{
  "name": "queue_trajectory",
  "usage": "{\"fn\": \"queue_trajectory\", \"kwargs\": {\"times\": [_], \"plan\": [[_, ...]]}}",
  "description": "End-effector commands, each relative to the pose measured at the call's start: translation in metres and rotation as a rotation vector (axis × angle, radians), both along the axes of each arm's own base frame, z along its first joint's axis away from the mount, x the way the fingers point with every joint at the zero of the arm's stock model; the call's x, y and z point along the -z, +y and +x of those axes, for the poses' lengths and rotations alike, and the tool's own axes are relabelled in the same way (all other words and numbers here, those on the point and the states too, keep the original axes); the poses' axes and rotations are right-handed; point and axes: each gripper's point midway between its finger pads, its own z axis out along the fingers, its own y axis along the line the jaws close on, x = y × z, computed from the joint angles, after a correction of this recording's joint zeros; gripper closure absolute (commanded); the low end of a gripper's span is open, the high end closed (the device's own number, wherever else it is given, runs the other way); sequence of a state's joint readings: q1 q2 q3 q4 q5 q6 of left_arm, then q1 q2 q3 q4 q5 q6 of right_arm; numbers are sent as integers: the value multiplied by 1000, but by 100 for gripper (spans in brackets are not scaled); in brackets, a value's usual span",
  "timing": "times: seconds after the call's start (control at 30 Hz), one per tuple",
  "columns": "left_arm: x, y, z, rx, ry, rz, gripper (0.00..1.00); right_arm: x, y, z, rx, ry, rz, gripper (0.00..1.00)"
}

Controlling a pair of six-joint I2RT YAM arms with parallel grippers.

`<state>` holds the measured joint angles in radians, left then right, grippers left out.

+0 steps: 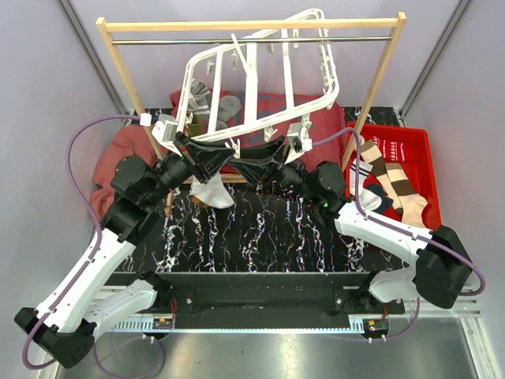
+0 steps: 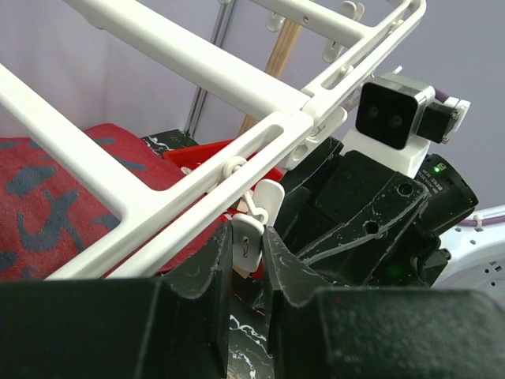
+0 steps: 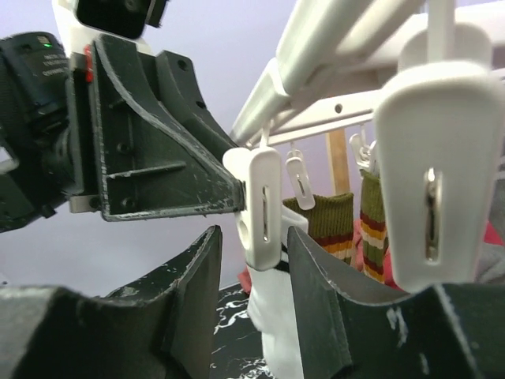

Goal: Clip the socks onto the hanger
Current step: Open the clamp at the hanger.

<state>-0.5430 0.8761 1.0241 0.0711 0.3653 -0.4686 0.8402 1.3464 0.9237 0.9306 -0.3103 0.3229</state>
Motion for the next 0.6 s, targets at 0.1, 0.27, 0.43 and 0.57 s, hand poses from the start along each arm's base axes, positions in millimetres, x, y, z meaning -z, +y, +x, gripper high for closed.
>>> {"fn": "queue_trajectory", "kwargs": {"times": [0.1,0.27,0.43,0.57], "plan": [[-7,-6,-7,64,-23,-24,100,-37,-9,-11,-93,-57,76,53],[-8,-5,-7,68,-19,-27,100,-37,-10,-9,-120,-46,76,62],[-7,-4,-8,71,-12,-28,100,-32,-2,-6,-157,-16,57,77],[-5,-2,-5,55,5,-18,98,-30,0,-4,-159,3,37,91]]}}
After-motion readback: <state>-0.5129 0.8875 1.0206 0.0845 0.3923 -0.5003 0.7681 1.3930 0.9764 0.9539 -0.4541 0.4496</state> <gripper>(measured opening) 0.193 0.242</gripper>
